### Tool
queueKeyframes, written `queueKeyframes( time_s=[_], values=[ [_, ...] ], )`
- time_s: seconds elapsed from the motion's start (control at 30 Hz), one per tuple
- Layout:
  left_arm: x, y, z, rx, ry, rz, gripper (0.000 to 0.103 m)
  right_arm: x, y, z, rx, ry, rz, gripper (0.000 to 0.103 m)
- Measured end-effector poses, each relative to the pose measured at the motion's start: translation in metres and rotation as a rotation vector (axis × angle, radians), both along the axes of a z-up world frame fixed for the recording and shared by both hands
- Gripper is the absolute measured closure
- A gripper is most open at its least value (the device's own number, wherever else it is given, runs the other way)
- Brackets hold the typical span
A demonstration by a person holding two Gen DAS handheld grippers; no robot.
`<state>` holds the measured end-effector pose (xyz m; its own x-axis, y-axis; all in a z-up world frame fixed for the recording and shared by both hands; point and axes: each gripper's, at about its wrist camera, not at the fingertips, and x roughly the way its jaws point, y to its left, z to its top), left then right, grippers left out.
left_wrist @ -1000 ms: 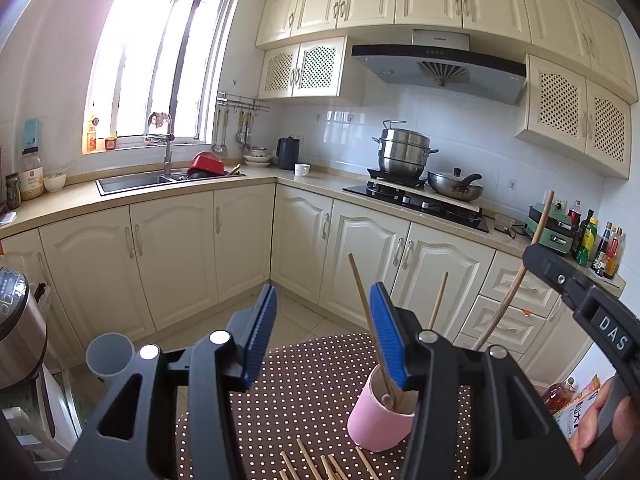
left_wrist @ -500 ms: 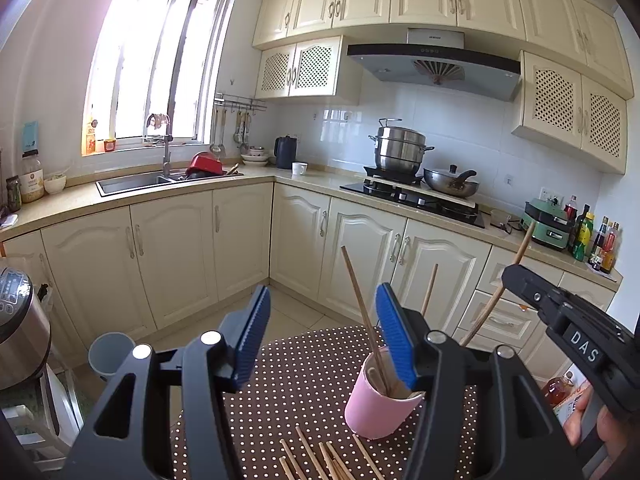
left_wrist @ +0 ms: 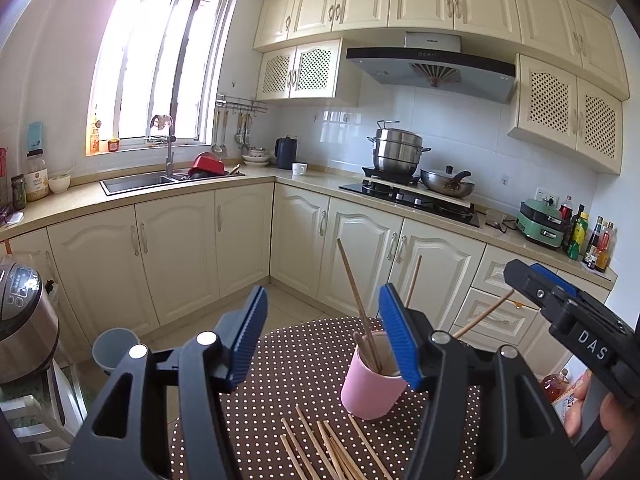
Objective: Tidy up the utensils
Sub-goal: 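Open the left gripper while the right gripper releases its chopstick into the cup, then move both tools back to the pile and close the left gripper on a chopstick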
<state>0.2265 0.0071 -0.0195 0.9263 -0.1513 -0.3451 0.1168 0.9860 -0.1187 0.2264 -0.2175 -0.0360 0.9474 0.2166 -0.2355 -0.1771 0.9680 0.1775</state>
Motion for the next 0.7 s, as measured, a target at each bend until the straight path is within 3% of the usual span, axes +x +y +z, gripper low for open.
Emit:
queueKeyframes(
  time_s=[0.17,0.37,0.7],
  values=[
    [-0.016,0.000,-0.004,0.018,0.009,-0.004,0.045,-0.017,-0.004,-0.003,0.006,0.000,-0.002,0.054],
    [-0.026,0.009,-0.026,-0.001,0.080,0.014,0.045,-0.032,-0.010,-0.021,0.015,0.031,-0.003,0.053],
    [-0.019,0.023,-0.099,-0.007,0.288,0.070,0.045,-0.039,-0.011,-0.073,0.019,0.139,0.012,0.053]
  ],
)
